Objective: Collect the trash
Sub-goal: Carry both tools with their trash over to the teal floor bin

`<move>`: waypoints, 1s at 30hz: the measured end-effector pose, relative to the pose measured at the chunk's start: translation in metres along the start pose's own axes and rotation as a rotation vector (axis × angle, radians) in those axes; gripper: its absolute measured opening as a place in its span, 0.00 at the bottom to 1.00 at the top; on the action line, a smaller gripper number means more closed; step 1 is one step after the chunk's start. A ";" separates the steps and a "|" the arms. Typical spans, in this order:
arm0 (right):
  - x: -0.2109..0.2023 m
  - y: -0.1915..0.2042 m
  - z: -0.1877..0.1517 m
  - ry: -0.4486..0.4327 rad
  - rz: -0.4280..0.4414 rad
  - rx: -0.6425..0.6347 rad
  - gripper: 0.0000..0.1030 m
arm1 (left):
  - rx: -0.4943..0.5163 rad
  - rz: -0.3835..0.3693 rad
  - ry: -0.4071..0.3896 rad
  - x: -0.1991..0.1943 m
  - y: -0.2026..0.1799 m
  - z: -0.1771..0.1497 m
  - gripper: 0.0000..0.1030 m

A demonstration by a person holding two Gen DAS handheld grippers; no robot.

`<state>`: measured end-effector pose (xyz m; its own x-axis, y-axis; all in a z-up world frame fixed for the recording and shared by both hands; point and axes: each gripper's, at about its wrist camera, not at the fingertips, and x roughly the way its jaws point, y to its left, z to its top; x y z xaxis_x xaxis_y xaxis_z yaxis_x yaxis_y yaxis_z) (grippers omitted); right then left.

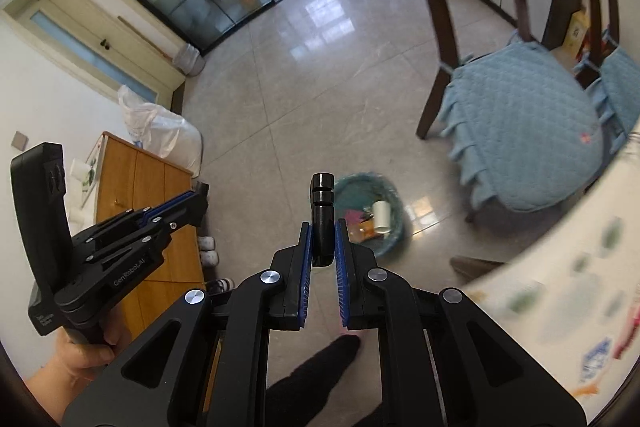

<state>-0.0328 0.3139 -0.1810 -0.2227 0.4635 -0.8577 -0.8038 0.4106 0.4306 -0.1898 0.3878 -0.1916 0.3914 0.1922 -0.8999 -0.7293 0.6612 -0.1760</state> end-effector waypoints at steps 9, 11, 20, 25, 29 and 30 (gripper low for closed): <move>0.093 0.007 0.016 0.072 0.028 0.057 0.12 | -0.019 -0.009 0.065 0.062 0.062 0.003 0.09; 0.118 -0.001 0.016 0.092 0.027 0.072 0.12 | -0.027 -0.012 0.084 0.083 0.073 0.001 0.09; 0.225 -0.040 0.006 0.143 0.014 0.117 0.12 | 0.004 -0.016 0.136 0.176 0.096 -0.006 0.09; 0.289 -0.065 -0.006 0.186 0.009 0.139 0.12 | 0.014 -0.028 0.163 0.232 0.104 -0.020 0.09; 0.334 -0.084 -0.016 0.223 -0.004 0.143 0.12 | 0.029 -0.034 0.196 0.272 0.108 -0.036 0.09; 0.347 -0.089 -0.019 0.235 -0.007 0.149 0.12 | 0.033 -0.033 0.205 0.280 0.110 -0.039 0.09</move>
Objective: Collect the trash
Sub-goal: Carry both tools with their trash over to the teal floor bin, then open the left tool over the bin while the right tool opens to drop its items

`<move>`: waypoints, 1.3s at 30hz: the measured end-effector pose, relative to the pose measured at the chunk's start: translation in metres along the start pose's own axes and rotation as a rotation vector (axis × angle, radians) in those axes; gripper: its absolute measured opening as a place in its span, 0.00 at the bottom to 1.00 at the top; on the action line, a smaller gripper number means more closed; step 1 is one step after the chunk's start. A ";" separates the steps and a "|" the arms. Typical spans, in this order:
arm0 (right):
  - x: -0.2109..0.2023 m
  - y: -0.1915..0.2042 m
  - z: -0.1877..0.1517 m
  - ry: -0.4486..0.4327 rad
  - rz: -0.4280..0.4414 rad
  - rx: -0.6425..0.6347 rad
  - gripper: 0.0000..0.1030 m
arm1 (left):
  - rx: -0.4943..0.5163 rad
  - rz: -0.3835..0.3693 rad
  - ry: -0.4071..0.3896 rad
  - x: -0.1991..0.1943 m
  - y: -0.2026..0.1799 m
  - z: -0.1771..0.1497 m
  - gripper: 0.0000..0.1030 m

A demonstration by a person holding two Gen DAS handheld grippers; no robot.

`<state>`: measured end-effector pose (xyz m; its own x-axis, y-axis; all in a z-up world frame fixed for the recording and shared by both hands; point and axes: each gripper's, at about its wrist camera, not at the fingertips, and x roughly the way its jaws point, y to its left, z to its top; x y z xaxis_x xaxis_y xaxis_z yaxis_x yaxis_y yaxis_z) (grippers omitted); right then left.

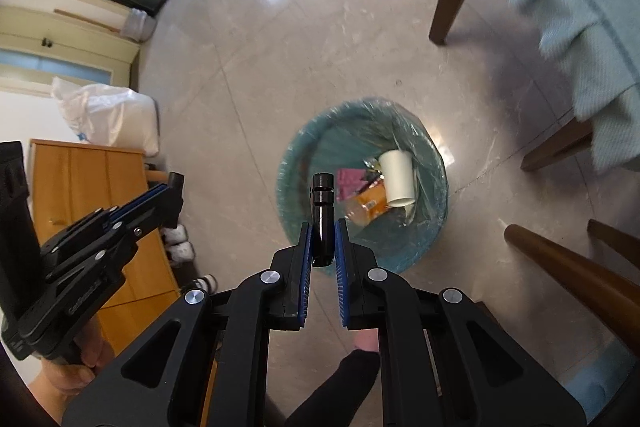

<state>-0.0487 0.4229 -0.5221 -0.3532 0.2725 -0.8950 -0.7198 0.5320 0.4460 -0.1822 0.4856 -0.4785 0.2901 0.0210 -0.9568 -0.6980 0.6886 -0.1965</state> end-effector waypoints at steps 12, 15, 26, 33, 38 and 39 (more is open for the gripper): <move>0.074 -0.034 -0.004 0.037 0.010 0.029 0.12 | 0.034 -0.012 0.046 0.080 0.006 -0.017 0.09; 0.084 -0.038 -0.006 0.049 0.007 0.022 0.12 | 0.053 -0.013 0.049 0.087 0.004 -0.021 0.09; 0.110 -0.050 -0.006 0.068 -0.006 0.035 0.12 | 0.049 -0.018 0.069 0.116 0.006 -0.025 0.09; 0.119 -0.052 -0.006 0.075 -0.017 0.034 0.12 | 0.047 -0.013 0.076 0.124 0.010 -0.026 0.10; 0.119 -0.054 -0.006 0.076 -0.020 0.047 0.15 | 0.064 -0.004 0.077 0.129 0.008 -0.027 0.10; 0.119 -0.054 -0.006 0.074 -0.019 0.048 0.15 | 0.063 -0.005 0.077 0.130 0.007 -0.027 0.13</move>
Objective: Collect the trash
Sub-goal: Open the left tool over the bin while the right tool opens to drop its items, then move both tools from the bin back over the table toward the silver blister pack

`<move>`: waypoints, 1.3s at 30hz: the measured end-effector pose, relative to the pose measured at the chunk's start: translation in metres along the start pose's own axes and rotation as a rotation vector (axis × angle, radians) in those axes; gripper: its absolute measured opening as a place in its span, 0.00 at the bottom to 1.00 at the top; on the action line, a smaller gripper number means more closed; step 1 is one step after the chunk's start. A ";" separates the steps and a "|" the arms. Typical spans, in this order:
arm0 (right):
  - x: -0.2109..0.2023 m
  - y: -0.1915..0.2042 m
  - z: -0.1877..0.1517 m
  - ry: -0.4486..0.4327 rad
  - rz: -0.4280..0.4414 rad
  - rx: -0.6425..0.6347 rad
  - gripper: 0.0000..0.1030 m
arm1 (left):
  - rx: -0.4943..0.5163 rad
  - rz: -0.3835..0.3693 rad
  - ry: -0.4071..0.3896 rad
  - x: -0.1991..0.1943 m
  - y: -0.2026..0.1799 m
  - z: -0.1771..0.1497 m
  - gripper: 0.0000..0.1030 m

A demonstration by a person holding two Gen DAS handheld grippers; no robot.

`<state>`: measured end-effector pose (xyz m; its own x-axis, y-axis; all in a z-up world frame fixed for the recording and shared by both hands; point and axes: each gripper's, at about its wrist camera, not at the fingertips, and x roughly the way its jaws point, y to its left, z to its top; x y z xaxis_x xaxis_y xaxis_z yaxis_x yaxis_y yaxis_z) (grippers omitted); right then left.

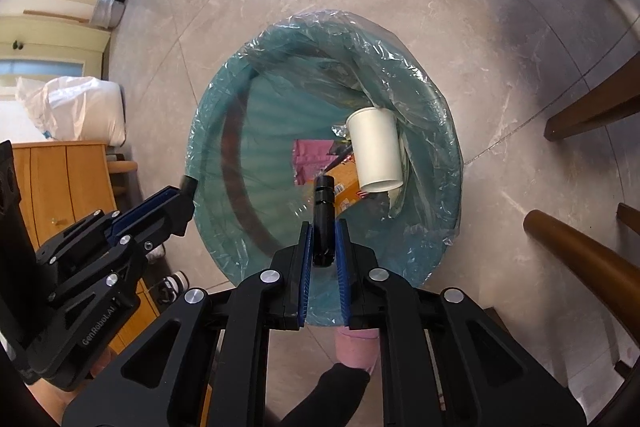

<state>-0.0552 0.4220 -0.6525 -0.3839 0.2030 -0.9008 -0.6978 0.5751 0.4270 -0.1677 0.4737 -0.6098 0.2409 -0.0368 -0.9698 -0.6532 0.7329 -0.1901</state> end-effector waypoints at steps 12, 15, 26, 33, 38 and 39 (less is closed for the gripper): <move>-0.006 -0.005 0.003 -0.017 0.016 0.018 0.15 | -0.023 0.016 -0.019 0.001 0.005 0.006 0.26; -0.009 -0.004 0.004 -0.021 0.020 0.018 0.15 | -0.025 0.018 -0.021 0.001 0.005 0.006 0.28; -0.020 0.003 0.007 -0.023 0.028 0.013 0.15 | -0.041 0.009 -0.028 -0.010 0.006 0.006 0.28; -0.048 0.018 0.003 -0.040 0.043 0.011 0.15 | -0.053 0.013 -0.042 -0.039 0.008 0.005 0.28; -0.092 0.048 -0.010 -0.071 0.071 0.001 0.15 | -0.074 0.023 -0.057 -0.091 0.007 0.000 0.28; -0.100 0.054 -0.012 -0.080 0.073 -0.005 0.15 | -0.075 0.030 -0.064 -0.102 0.007 0.000 0.28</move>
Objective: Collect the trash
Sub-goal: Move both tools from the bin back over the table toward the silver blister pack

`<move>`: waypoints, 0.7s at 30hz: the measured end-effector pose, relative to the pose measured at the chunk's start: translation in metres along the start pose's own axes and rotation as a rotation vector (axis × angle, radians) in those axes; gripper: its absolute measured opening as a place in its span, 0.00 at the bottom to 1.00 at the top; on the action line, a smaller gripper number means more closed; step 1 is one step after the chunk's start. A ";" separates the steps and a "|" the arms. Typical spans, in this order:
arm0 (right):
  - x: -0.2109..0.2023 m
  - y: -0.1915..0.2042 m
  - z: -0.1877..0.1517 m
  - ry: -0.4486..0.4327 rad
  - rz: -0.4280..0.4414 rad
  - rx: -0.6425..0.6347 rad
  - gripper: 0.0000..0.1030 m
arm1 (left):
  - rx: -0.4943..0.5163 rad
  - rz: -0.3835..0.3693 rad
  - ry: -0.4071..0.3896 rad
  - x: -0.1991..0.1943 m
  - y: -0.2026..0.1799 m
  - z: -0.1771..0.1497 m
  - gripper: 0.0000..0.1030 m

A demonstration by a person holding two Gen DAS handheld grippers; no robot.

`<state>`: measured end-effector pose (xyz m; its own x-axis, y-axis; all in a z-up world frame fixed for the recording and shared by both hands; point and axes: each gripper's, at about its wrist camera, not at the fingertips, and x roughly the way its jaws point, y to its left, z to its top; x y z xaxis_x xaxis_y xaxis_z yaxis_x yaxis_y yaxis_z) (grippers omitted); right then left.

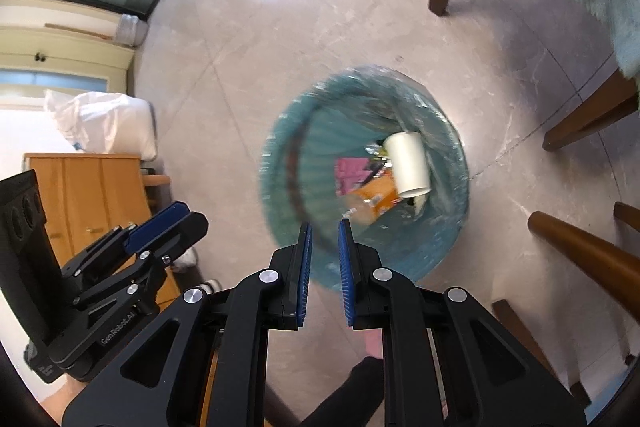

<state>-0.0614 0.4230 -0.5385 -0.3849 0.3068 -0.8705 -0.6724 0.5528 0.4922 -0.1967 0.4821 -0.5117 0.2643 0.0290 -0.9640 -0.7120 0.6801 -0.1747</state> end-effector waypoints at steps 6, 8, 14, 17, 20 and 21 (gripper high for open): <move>-0.073 0.049 -0.011 -0.075 0.051 -0.027 0.15 | -0.024 0.032 -0.044 -0.078 0.004 0.003 0.28; -0.099 0.063 -0.011 -0.102 0.064 -0.038 0.15 | -0.039 0.038 -0.060 -0.105 0.006 0.006 0.28; -0.176 0.102 -0.011 -0.181 0.073 -0.111 0.17 | -0.040 0.068 -0.141 -0.180 0.002 0.011 0.43; -0.206 0.112 -0.012 -0.213 0.072 -0.123 0.17 | -0.035 0.082 -0.157 -0.210 -0.005 0.016 0.44; -0.246 0.121 -0.017 -0.254 0.082 -0.129 0.18 | -0.030 0.084 -0.171 -0.232 -0.012 0.019 0.46; -0.256 0.121 -0.019 -0.266 0.082 -0.132 0.19 | -0.027 0.086 -0.175 -0.241 -0.016 0.020 0.46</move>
<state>-0.0563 0.3965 -0.2554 -0.2739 0.5481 -0.7903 -0.7287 0.4180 0.5425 -0.2359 0.4788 -0.2728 0.3090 0.2148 -0.9265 -0.7535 0.6496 -0.1007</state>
